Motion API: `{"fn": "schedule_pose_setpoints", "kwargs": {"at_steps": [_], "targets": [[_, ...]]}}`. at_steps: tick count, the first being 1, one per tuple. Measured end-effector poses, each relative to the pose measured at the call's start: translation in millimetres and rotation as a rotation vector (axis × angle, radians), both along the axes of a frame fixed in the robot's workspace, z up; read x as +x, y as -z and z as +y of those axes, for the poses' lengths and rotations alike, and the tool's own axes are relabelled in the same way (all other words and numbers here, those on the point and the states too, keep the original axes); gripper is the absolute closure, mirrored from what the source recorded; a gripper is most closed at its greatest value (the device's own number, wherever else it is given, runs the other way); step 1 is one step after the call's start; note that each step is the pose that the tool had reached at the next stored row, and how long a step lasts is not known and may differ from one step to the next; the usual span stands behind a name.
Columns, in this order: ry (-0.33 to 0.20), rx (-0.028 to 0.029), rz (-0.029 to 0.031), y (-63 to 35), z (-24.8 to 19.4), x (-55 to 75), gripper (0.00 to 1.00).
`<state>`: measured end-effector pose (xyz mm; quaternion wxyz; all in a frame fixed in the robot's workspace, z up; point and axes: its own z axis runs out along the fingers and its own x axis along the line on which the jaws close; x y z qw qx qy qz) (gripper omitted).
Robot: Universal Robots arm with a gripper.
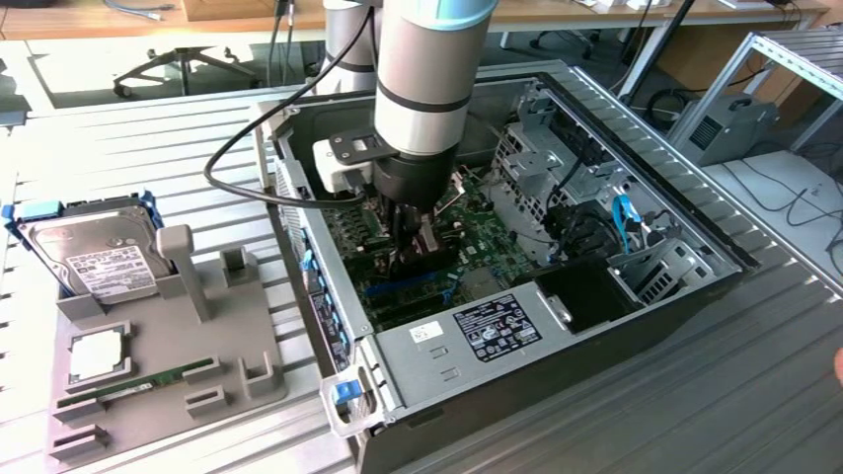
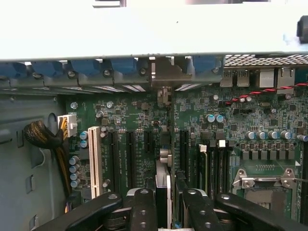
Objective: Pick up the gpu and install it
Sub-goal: 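Insert the gpu into the slot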
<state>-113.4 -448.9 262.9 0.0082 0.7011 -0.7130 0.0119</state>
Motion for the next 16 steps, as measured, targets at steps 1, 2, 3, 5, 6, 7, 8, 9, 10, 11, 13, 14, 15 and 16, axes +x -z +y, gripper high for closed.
{"fn": "schedule_pose_setpoints", "kwargs": {"at_steps": [1, 2, 3, 5, 6, 7, 8, 9, 10, 11, 13, 14, 15, 16], "targets": [[0.0, 0.0, -0.0001, 0.0, 0.0, 0.0, 0.74], [0.0, 0.0, 0.0, 0.0, 0.0, 0.0, 0.74], [0.0, -0.0001, 0.0, 0.0, 0.0, 0.0, 0.74], [0.0, -0.0002, 0.0, 0.0, 0.0, 0.0, 0.74], [0.0, -0.0004, 0.0002, 0.0, 0.0, 0.0, 0.74], [0.0, -0.0003, 0.0001, 0.3, 0.0, 0.0, 0.74], [0.0, -0.0001, 0.0, 0.7, 0.0, 0.0, 0.74], [0.0, 0.0, -0.0001, 1.2, 0.0, 0.0, 0.74], [0.0, -0.0002, 0.0001, 1.5, 0.0, 0.0, 0.74], [0.0, 0.0001, -0.0001, 2.2, 0.0, 0.0, 0.74], [0.0, 0.0, 0.0, 3.1, 0.0, 0.0, 0.74], [0.0, -0.0001, 0.0, 3.5, 0.0, 0.0, 0.74], [0.0, -0.0002, 0.0001, 3.8, 0.0, 0.0, 0.74], [0.0, -0.0004, 0.0002, 4.1, -0.1, 0.0, 0.74]]}}
